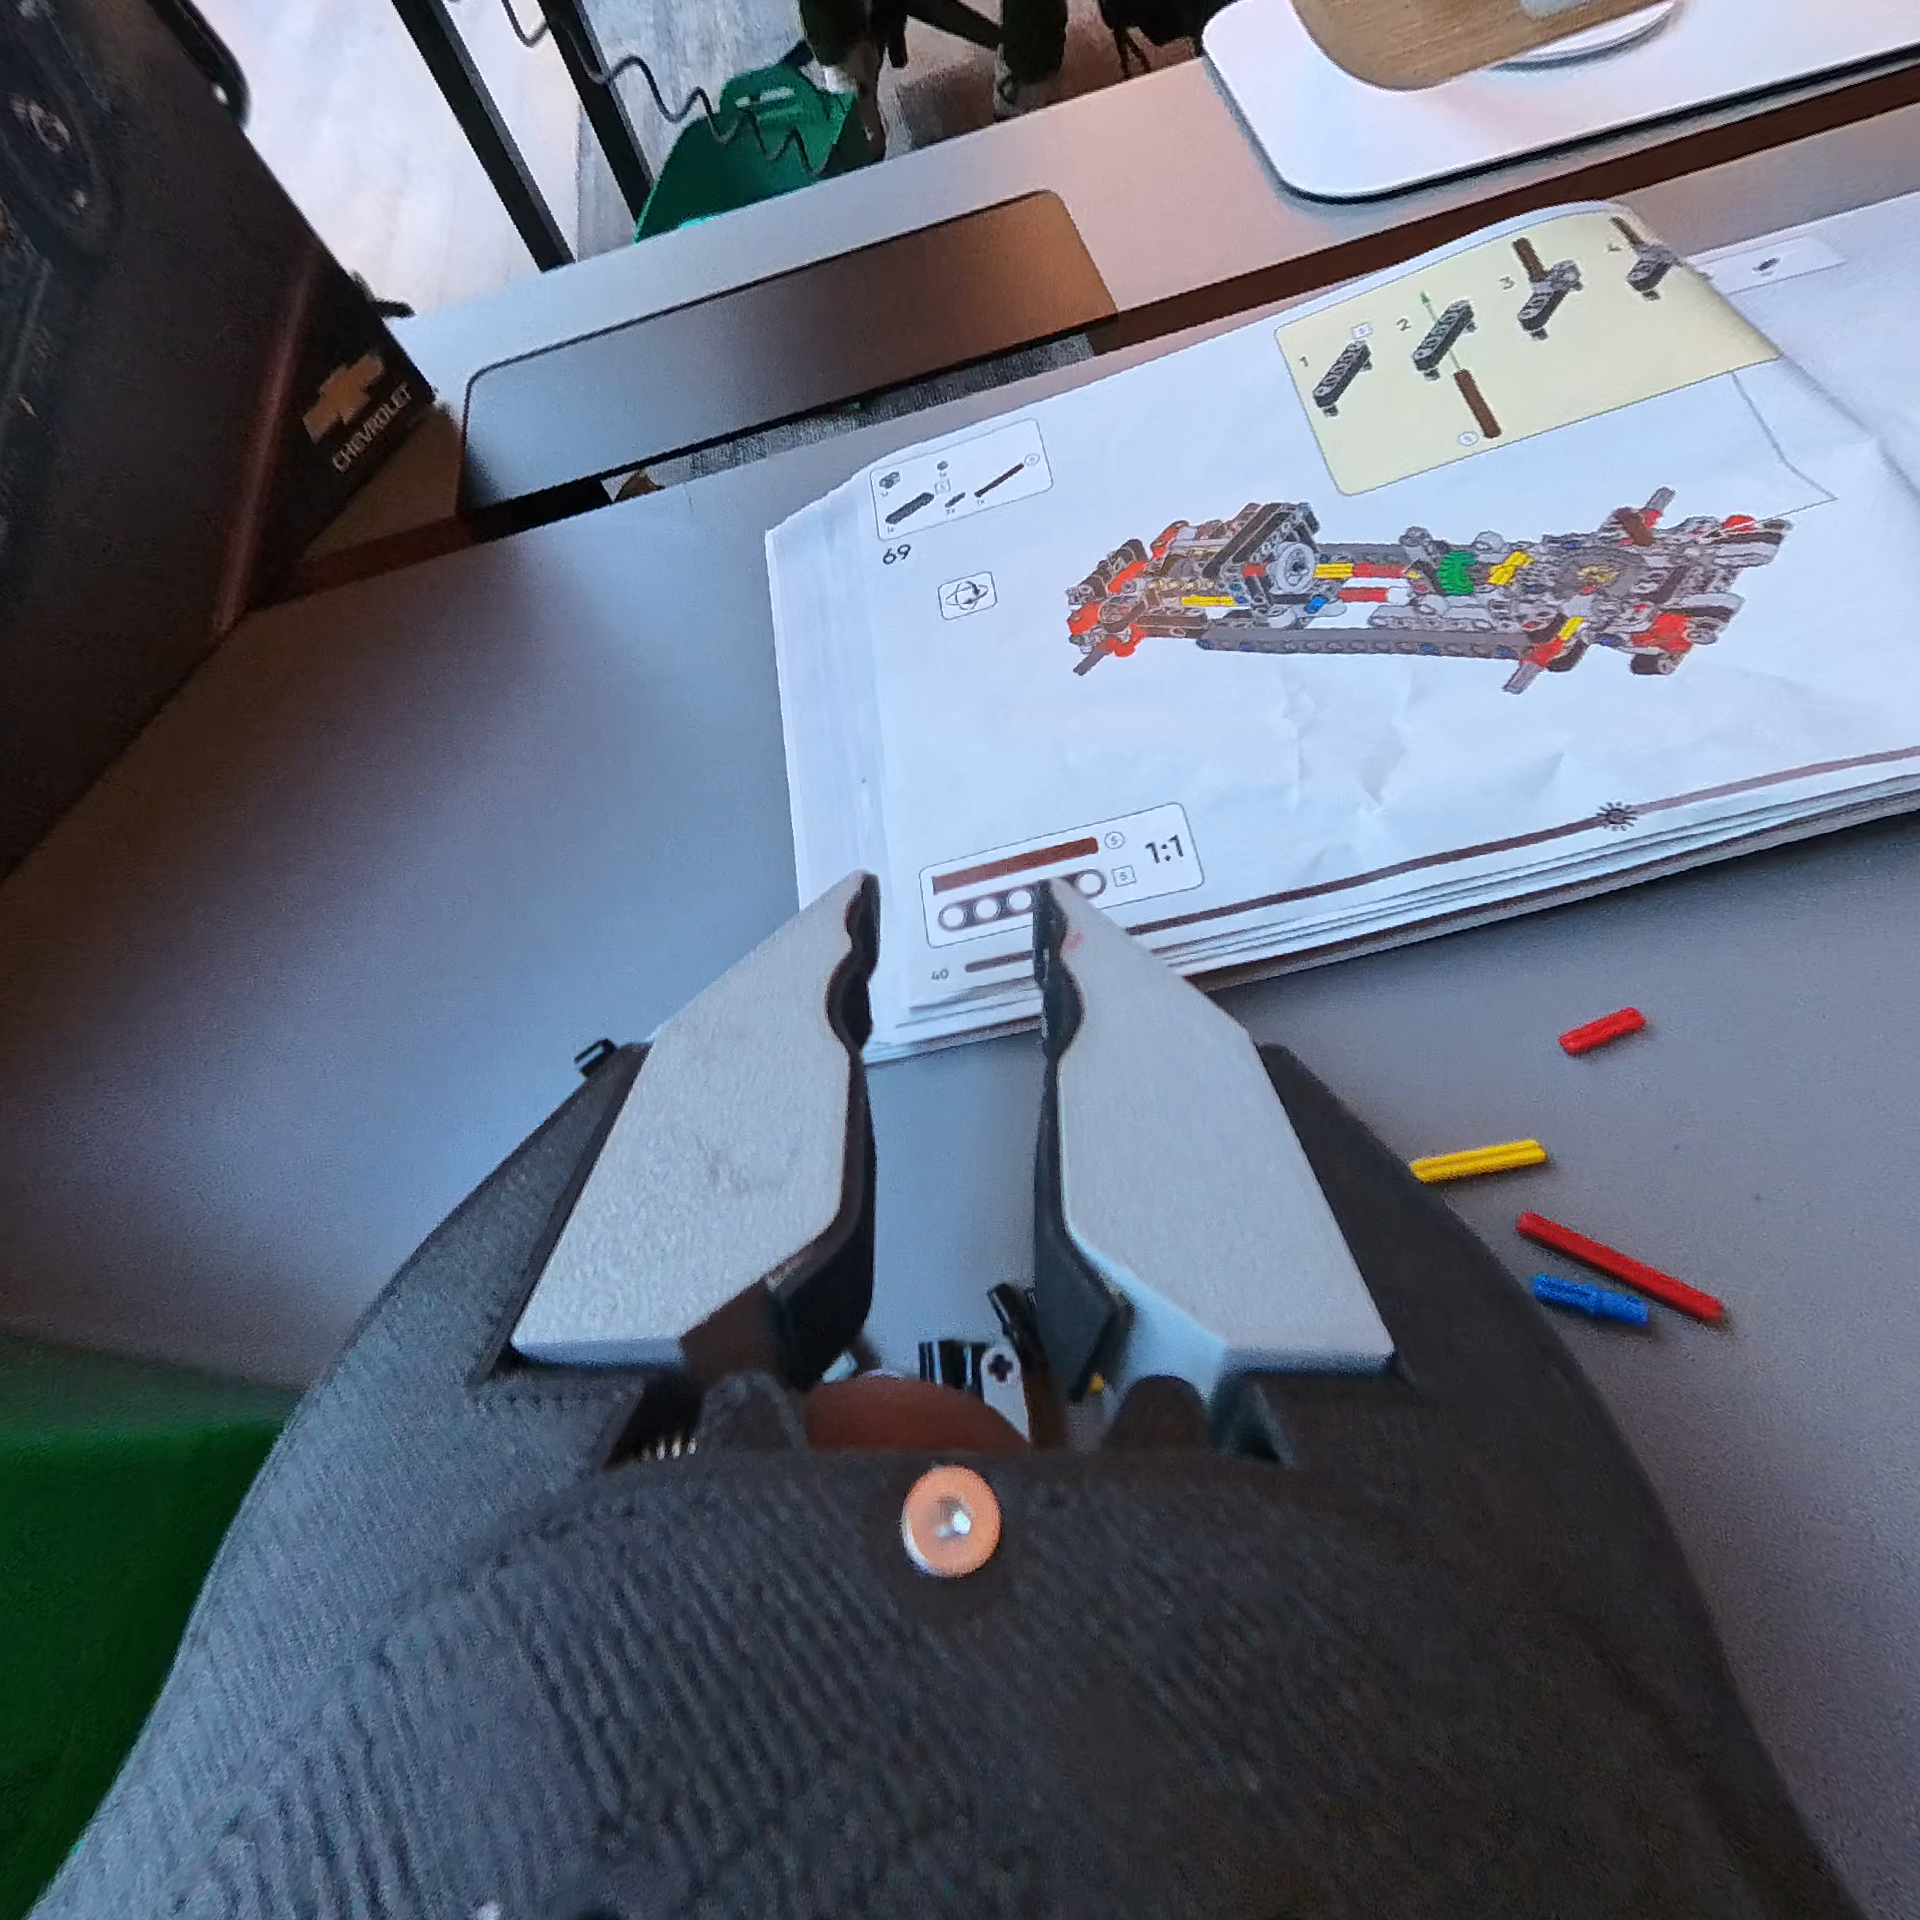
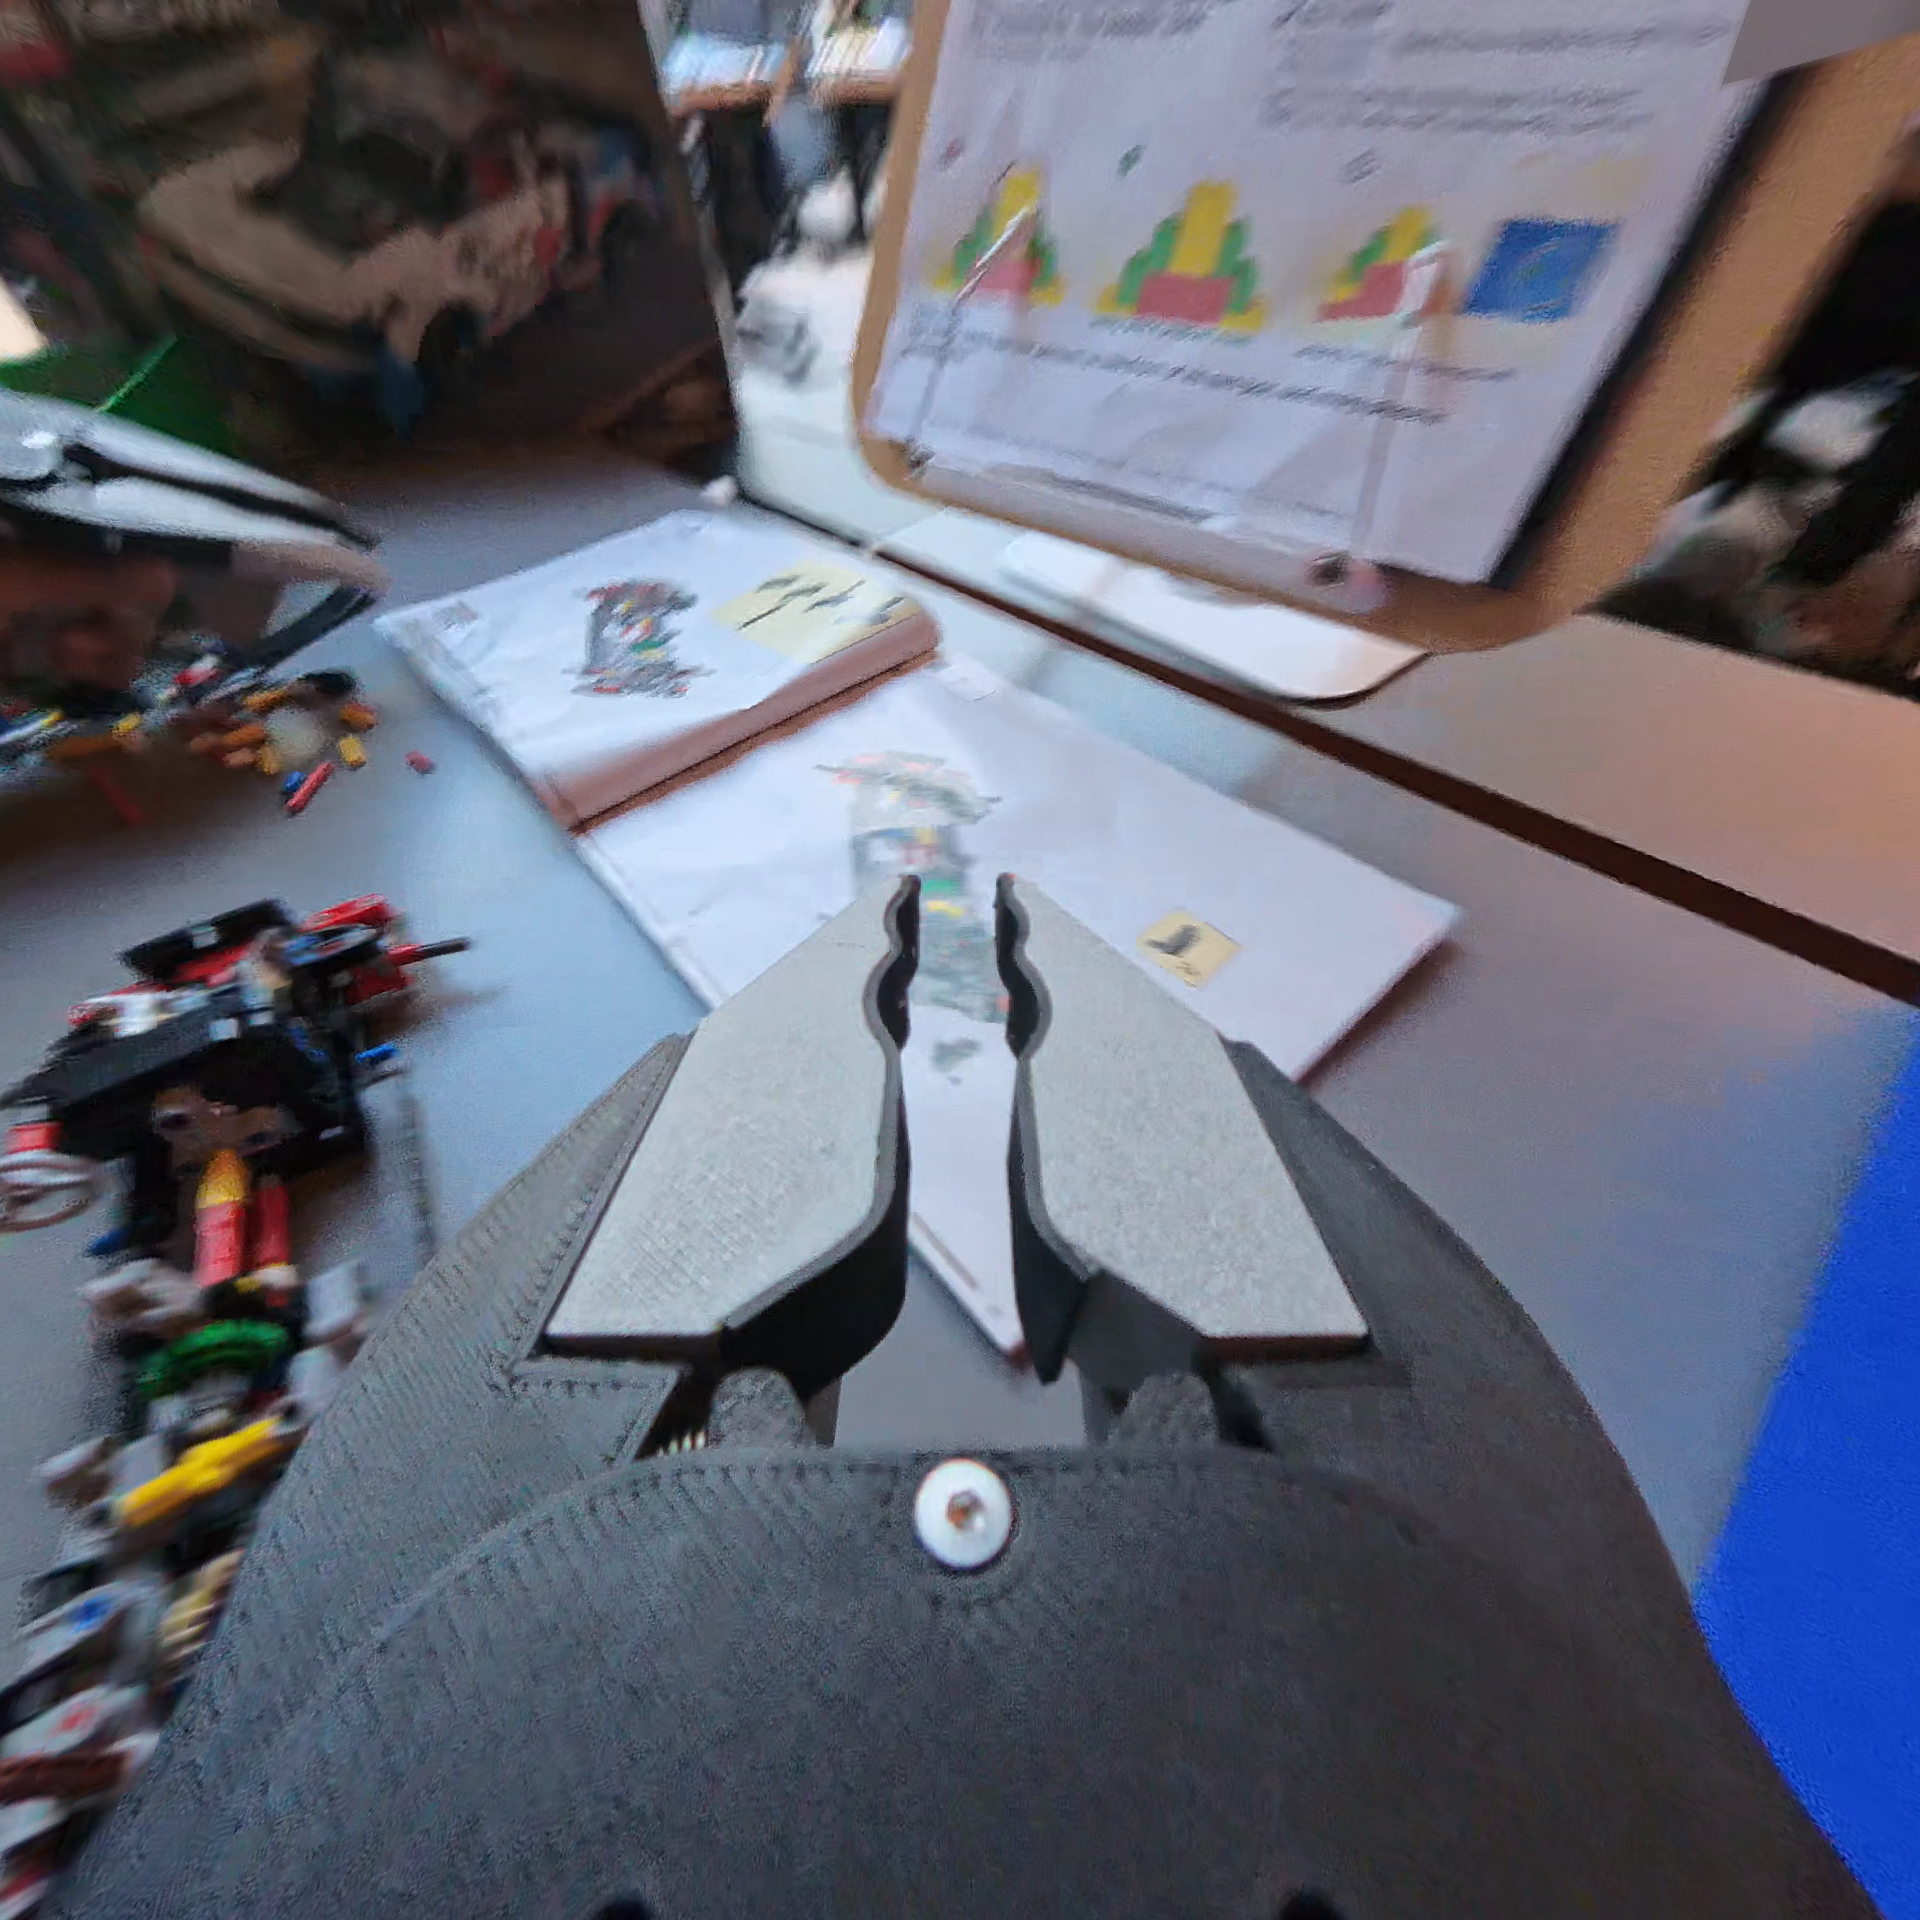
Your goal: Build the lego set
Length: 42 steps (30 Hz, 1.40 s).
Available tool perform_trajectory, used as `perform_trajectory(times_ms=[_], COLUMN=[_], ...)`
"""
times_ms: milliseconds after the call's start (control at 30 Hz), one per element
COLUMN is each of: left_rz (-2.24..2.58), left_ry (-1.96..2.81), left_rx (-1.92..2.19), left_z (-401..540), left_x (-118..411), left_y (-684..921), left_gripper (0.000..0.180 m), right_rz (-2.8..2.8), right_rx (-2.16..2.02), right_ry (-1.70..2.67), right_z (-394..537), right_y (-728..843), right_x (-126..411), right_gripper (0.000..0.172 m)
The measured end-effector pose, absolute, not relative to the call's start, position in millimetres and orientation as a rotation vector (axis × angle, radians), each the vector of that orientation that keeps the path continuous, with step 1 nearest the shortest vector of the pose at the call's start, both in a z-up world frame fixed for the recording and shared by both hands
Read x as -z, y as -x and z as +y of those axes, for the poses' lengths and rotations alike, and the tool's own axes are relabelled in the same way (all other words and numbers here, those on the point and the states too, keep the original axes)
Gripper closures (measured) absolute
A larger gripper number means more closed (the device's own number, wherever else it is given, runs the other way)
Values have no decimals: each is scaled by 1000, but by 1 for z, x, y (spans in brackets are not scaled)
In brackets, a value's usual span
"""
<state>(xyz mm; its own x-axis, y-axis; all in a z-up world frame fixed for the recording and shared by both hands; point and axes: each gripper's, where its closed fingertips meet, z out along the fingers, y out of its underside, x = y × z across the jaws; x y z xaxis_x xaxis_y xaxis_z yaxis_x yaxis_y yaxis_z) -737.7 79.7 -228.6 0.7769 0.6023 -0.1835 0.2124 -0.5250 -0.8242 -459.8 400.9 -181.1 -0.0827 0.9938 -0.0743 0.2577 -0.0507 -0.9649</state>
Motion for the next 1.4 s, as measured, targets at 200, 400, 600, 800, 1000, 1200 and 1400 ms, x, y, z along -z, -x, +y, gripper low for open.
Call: perform_trajectory(times_ms=[200, 400, 600, 800, 1000, 1200, 1400], left_rz=[-586, -514, -471, -466, -458, -450, -479], left_ry=[2091, 2083, 2108, 2102, 2076, 2056, 2044], left_rx=[-629, -688, -688, -688, -735, -742, -749], left_z=[80, 89, 97, 97, 92, 91, 85], left_x=[227, 223, 229, 227, 219, 215, 215], left_y=[741, 731, 721, 719, 725, 726, 733], left_gripper=[154, 155, 155, 155, 156, 156, 157], right_rz=[-1251, -1352, -1387, -1387, -1418, -1394, -1354], right_rx=[-1099, -1174, -1149, -1148, -1137, -1152, -1208], right_ry=[1340, 1371, 1381, 1389, 1398, 1411, 1412], right_z=[437, 421, 419, 419, 418, 422, 424], right_y=[454, 458, 461, 461, 465, 470, 470], right_x=[167, 182, 189, 191, 197, 196, 192], right_gripper=[148, 150, 150, 150, 150, 150, 150])
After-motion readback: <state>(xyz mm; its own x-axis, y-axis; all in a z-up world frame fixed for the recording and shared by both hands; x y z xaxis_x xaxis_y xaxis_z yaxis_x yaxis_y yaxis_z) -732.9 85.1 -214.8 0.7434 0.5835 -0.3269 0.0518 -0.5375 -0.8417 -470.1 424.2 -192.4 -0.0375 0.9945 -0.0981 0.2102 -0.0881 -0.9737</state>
